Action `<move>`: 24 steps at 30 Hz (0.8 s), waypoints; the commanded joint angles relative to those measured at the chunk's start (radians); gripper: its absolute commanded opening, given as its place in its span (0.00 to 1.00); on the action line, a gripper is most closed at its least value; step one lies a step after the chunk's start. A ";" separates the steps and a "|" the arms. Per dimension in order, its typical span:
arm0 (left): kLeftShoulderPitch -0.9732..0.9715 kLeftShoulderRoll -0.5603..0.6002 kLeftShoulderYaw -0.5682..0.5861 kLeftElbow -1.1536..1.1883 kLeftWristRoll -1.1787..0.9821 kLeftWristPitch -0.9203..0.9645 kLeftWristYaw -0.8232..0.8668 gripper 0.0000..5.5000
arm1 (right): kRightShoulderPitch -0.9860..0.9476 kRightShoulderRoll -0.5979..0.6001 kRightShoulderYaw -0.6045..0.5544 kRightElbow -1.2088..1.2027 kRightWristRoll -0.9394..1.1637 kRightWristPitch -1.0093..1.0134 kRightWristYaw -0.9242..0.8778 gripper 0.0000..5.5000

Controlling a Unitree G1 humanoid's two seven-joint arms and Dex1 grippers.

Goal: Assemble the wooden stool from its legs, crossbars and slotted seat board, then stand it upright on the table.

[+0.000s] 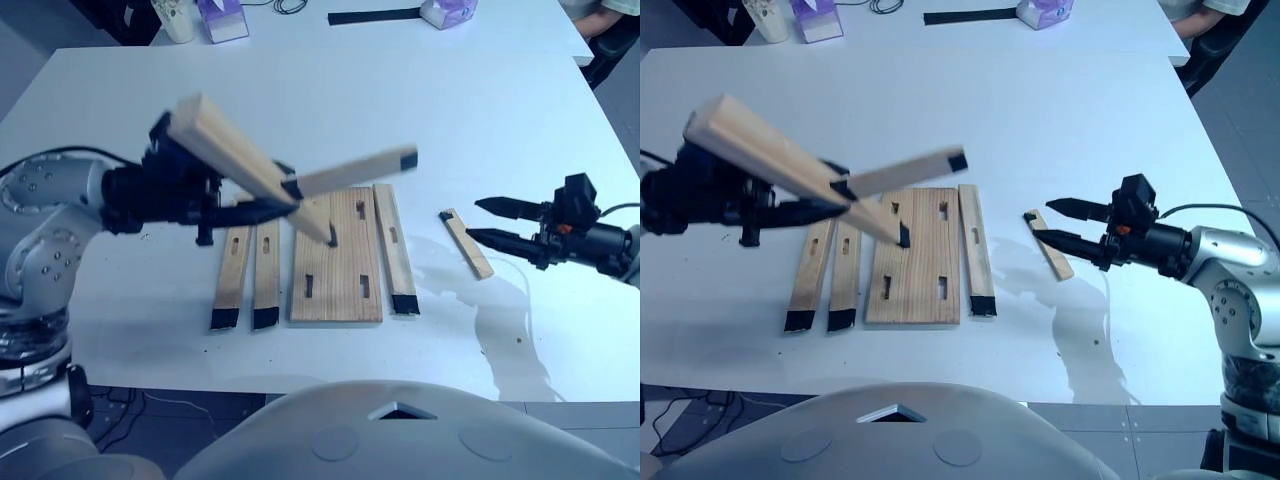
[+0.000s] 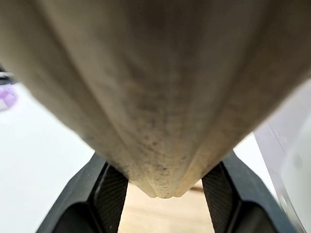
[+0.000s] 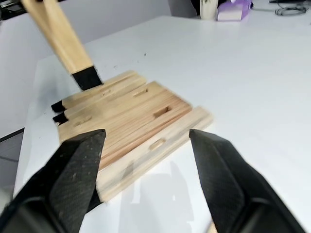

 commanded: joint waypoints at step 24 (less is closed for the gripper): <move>0.250 0.047 -0.142 0.077 0.345 -0.403 -0.080 0.37 | 0.007 -0.018 0.069 -0.036 -0.061 -0.082 -0.018 0.58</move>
